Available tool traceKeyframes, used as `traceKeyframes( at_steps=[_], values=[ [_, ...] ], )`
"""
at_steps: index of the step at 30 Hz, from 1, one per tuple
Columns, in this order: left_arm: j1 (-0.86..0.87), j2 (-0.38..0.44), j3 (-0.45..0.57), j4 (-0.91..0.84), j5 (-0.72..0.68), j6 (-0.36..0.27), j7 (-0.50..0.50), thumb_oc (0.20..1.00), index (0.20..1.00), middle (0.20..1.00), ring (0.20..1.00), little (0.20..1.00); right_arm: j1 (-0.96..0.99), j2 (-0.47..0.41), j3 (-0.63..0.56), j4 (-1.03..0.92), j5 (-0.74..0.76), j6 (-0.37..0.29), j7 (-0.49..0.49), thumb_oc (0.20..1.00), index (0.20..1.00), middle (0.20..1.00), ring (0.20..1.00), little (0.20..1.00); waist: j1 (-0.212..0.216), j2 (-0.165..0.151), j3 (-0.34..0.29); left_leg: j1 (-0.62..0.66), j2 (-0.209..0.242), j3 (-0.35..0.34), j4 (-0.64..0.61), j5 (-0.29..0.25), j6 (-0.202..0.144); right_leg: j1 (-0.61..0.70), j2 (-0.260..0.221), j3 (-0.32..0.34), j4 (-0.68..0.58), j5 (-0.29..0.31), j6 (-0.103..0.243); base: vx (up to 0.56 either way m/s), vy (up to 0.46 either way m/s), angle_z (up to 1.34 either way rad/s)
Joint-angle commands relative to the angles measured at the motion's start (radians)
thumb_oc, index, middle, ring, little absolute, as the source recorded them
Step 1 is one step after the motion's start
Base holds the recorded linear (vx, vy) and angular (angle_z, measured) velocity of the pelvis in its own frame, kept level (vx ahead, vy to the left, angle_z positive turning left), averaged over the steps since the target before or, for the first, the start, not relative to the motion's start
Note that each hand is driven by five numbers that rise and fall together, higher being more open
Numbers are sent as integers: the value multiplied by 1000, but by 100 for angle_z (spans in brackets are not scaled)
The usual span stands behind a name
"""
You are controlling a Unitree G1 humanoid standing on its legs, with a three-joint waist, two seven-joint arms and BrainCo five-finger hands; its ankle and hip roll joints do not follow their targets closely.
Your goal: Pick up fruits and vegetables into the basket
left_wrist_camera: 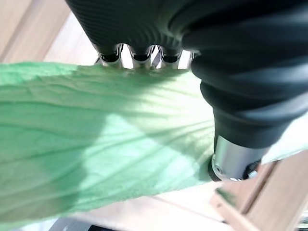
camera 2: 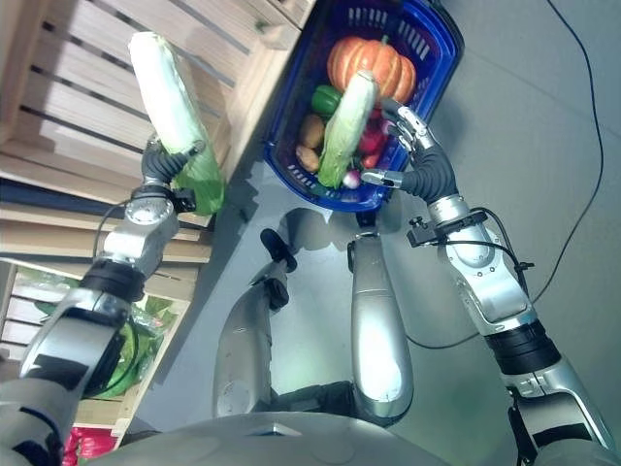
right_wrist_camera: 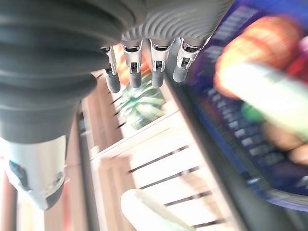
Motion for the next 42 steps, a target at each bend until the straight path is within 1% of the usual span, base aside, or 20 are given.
traceKeyframes(
  at_steps=[1, 3, 5, 6, 9, 12, 14, 15, 17, 19, 20, 21, 22, 23, 25, 30, 32, 35, 37, 42],
  values=[
    [9, 63, 39, -87, 149, -93, 56, 200, 200, 200, 200, 200, -58, 71, -13, -90, 90, -3, 19, 1000, 1000, 1000, 1000, 1000, 37, -46, -45, 17, -28, -2, 88, -92, 18, 109, -1, -31, -80, -9, 28, -13, -124, 23],
    [4, 78, 30, -138, 211, -99, 62, 200, 200, 200, 200, 200, -99, 99, 6, -96, 122, 29, -5, 1000, 1000, 1000, 1000, 1000, 59, -56, -45, 37, -30, -13, 86, -96, 21, 142, -7, -45, -88, -7, 30, -11, -116, 18],
    [-1, 89, 24, -174, 249, -95, 57, 200, 200, 200, 200, 200, -134, 121, 20, -88, 139, 45, -29, 1000, 1000, 1000, 1000, 1000, 75, -62, -45, 55, -34, -22, 79, -95, 23, 168, -9, -56, -100, -3, 31, -11, -100, 25],
    [-8, 97, 15, -199, 292, -97, 63, 200, 200, 200, 200, 200, -158, 140, 32, -85, 151, 56, -61, 1000, 1000, 1000, 1000, 1000, 88, -66, -45, 69, -36, -28, 75, -95, 24, 186, -10, -64, -104, -1, 33, -16, -86, 24],
    [-27, 109, -18, -243, 377, -91, 61, 200, 200, 200, 200, 200, -214, 176, 55, -60, 169, 51, -118, 1000, 1000, 1000, 1000, 1000, 113, -75, -45, 105, -40, -44, 68, -100, 30, 235, -16, -82, -122, 5, 36, -4, -90, 19],
    [-34, 120, -47, -287, 465, -84, 53, 200, 200, 200, 200, 200, -257, 202, 73, -46, 199, 56, -143, 1000, 1000, 1000, 1000, 1000, 135, -85, -45, 140, -43, -55, 67, -106, 35, 280, -21, -97, -136, 9, 39, 15, -73, 22],
    [-32, 127, -61, -309, 500, -89, 38, 200, 200, 200, 200, 200, -275, 216, 84, -32, 218, 73, -167, 1000, 1000, 1000, 1000, 1000, 148, -90, -45, 162, -45, -63, 68, -110, 36, 310, -25, -106, -144, 11, 41, 47, -78, 15],
    [-29, 129, -76, -332, 535, -83, 23, 200, 200, 200, 200, 200, -288, 229, 97, -12, 220, 80, -193, 1000, 1000, 1000, 1000, 1000, 161, -93, -59, 177, -46, -66, 66, -115, 38, 334, -30, -116, -156, 13, 41, 69, -70, 13],
    [-25, 129, -88, -340, 561, -84, 22, 200, 200, 200, 200, 200, -296, 236, 105, 1, 233, 86, -213, 1000, 1000, 1000, 1000, 1000, 168, -96, -67, 187, -46, -69, 64, -117, 38, 349, -32, -122, -165, 15, 42, 65, -46, 16],
    [-24, 128, -107, -355, 610, -88, 19, 200, 200, 200, 200, 200, -304, 248, 114, 19, 259, 83, -256, 1000, 1000, 1000, 1000, 1000, 177, -100, -82, 199, -47, -71, 56, -114, 38, 367, -35, -129, -184, 24, 42, 56, -36, 9],
    [-24, 129, -118, -366, 626, -86, 20, 200, 200, 200, 200, 200, -305, 252, 117, 28, 275, 78, -275, 1000, 1000, 1000, 1000, 1000, 181, -101, -87, 208, -46, -72, 56, -121, 37, 378, -36, -133, -184, 19, 44, 38, -28, 9],
    [-23, 129, -121, -372, 631, -85, 19, 200, 200, 200, 200, 200, -306, 255, 117, 32, 284, 76, -287, 1000, 1000, 1000, 1000, 1000, 183, -102, -91, 209, -46, -72, 51, -115, 38, 380, -37, -134, -191, 26, 44, 81, -38, 8],
    [-18, 120, -136, -390, 672, -83, 22, 200, 200, 200, 200, 200, -303, 269, 118, 53, 310, 71, -325, 1000, 1000, 1000, 1000, 1000, 188, -105, -100, 221, -47, -74, 43, -116, 38, 394, -39, -138, -202, 31, 46, 67, -37, 5],
    [-19, 116, -147, -399, 690, -80, 29, 200, 200, 200, 200, 200, -304, 279, 118, 69, 333, 66, -338, 1000, 1000, 1000, 1000, 1000, 190, -107, -104, 229, -47, -74, 37, -117, 39, 405, -40, -141, -211, 33, 48, 81, -45, 5],
    [-24, 108, -164, -421, 702, -67, 30, 200, 200, 200, 200, 200, -304, 301, 121, 95, 385, 42, -365, 1000, 1000, 1000, 1000, 1000, 198, -111, -108, 241, -49, -74, 30, -120, 40, 422, -42, -147, -224, 36, 51, 42, -46, 11],
    [-36, 88, -203, -434, 764, -46, 33, 200, 200, 200, 200, 200, -308, 351, 123, 150, 494, 12, -360, 1000, 1000, 1000, 1000, 1000, 210, -121, -116, 259, -51, -81, 29, -132, 43, 450, -44, -154, -237, 38, 53, 43, -45, 5],
    [-37, 83, -216, -440, 781, -37, 24, 200, 200, 200, 200, 200, -309, 367, 129, 161, 509, 7, -354, 1000, 1000, 1000, 1000, 1000, 214, -124, -121, 264, -51, -82, 29, -136, 43, 458, -44, -157, -241, 38, 54, 50, -39, 3],
    [-42, 75, -242, -449, 823, -11, 17, 200, 200, 200, 200, 200, -315, 377, 145, 178, 535, 23, -357, 1000, 1000, 1000, 1000, 1000, 219, -129, -127, 273, -52, -85, 26, -139, 43, 470, -46, -159, -249, 40, 56, 50, -23, 4],
    [-46, 68, -263, -453, 855, 19, 4, 200, 200, 200, 200, 200, -315, 383, 158, 195, 565, 31, -345, 1000, 1000, 1000, 1000, 1000, 220, -130, -131, 280, -52, -85, 24, -142, 44, 480, -46, -161, -255, 40, 57, 48, -13, 2],
    [-68, 46, -311, -460, 896, 35, -41, 200, 200, 200, 200, 200, -326, 408, 190, 229, 660, 39, -293, 1000, 1000, 1000, 1000, 1000, 226, -132, -138, 287, -53, -89, 22, -148, 45, 494, -47, -166, -267, 40, 59, 0, 0, 0]
  ],
)
